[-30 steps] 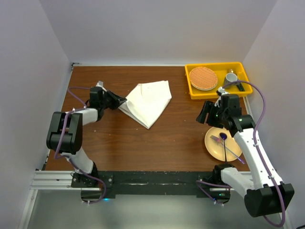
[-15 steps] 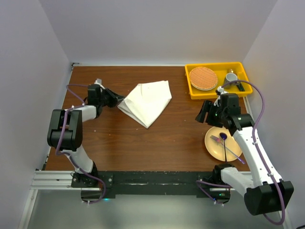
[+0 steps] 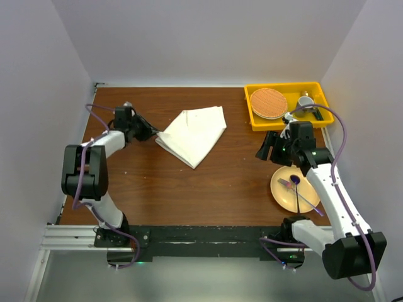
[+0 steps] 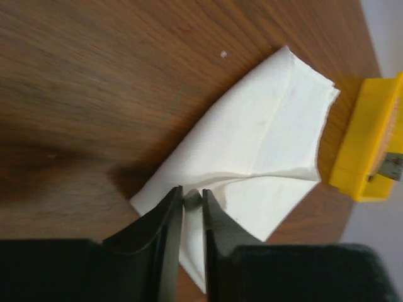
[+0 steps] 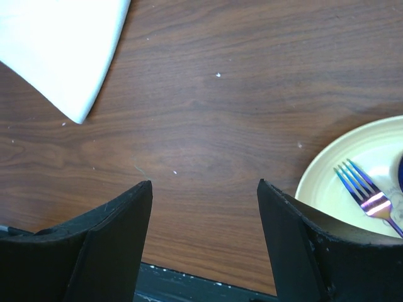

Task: Fold the napkin, place the utensils inside, and roll it up
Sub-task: Fold the napkin

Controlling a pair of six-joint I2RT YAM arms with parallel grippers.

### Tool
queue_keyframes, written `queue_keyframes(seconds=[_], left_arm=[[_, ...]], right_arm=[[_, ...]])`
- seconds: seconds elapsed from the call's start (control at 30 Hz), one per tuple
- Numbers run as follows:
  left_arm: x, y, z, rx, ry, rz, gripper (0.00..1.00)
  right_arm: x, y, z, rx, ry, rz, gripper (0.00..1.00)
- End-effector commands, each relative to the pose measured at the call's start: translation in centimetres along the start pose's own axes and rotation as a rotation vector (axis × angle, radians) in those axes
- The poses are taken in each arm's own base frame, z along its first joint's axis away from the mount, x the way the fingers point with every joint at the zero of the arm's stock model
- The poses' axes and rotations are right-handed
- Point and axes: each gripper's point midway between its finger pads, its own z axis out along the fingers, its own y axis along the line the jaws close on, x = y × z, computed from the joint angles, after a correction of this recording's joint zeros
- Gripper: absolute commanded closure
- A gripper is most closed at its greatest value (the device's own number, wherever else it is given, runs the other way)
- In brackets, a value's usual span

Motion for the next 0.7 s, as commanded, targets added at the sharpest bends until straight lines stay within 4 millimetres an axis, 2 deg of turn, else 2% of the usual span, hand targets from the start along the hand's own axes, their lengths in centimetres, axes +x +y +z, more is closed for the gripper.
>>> queue_keyframes(seconds=[0.0,0.03,0.1,0.13,0.17,0.2,0.23,0.27,0.3,0.33,0.4,0.43,0.5,0.53,0.57,0.6,0.63,0.67], left_arm=[[-8.7,-1.9,-7.9,-0.197,-0.332,0.192,0.55],[-9.6,-3.1,-9.5,-0.178,-0.386,0.224,0.51],[-9.6,-4.4,-10.1,-0.131,-0.382,0.234,0.47],[-8.9,-5.7,-10.0,-0.062,-0.348,0.237,0.47],[-8.4,-6.1,-9.7,-0.03,-0.325,0.235,0.46],[-7.9,-6.6,-9.2,0.012,-0.303,0.243,0.45],[-6.8,-7.1,-8.0,0.074,-0.243,0.259,0.45],[-6.3,-7.0,-7.2,0.084,-0.207,0.261,0.47],[-5.6,-7.1,-6.4,0.1,-0.167,0.268,0.54],[-4.5,-6.9,-5.2,0.119,-0.099,0.261,0.58],[-3.4,-6.7,-4.3,0.126,-0.068,0.258,0.65],[-2.9,-6.7,-3.7,0.147,-0.062,0.264,0.67],[-1.9,-6.8,-3.0,0.155,-0.037,0.271,0.68],[-1.4,-6.5,-2.4,0.15,-0.016,0.263,0.69],[-1.2,-6.4,-2.2,0.147,-0.008,0.261,0.69],[-1.0,-6.3,-1.9,0.142,-0.002,0.255,0.7],[-0.9,-6.0,-1.6,0.138,0.003,0.247,0.7],[-0.9,-5.9,-1.4,0.132,0.006,0.247,0.71]], right_arm=[[-0.6,1.4,2.1,-0.066,0.008,-0.029,0.28],[-0.9,1.8,2.3,-0.073,0.008,-0.038,0.28],[-1.0,3.1,4.0,-0.084,0.027,-0.065,0.28],[-1.3,4.9,4.4,-0.109,0.031,-0.096,0.28],[-1.7,5.8,4.9,-0.12,0.023,-0.111,0.27],[-1.4,6.2,6.6,-0.106,0.059,-0.121,0.27],[-2.2,8.0,6.8,-0.139,0.049,-0.132,0.27],[-3.0,9.0,7.5,-0.164,0.036,-0.137,0.27],[-2.5,9.3,9.4,-0.165,0.074,-0.138,0.27],[-3.6,11.0,9.7,-0.19,0.052,-0.155,0.27],[-4.4,12.3,11.5,-0.208,0.049,-0.165,0.27],[-4.4,13.5,13.2,-0.23,0.081,-0.167,0.28],[-5.1,15.1,14.8,-0.252,0.07,-0.176,0.29],[-4.9,16.2,16.8,-0.252,0.079,-0.2,0.29],[-5.0,17.0,17.6,-0.263,0.084,-0.21,0.29],[-4.8,17.3,18.7,-0.266,0.102,-0.213,0.32],[-6.0,18.3,19.2,-0.283,0.084,-0.217,0.33],[-5.3,18.1,21.1,-0.275,0.111,-0.214,0.35]])
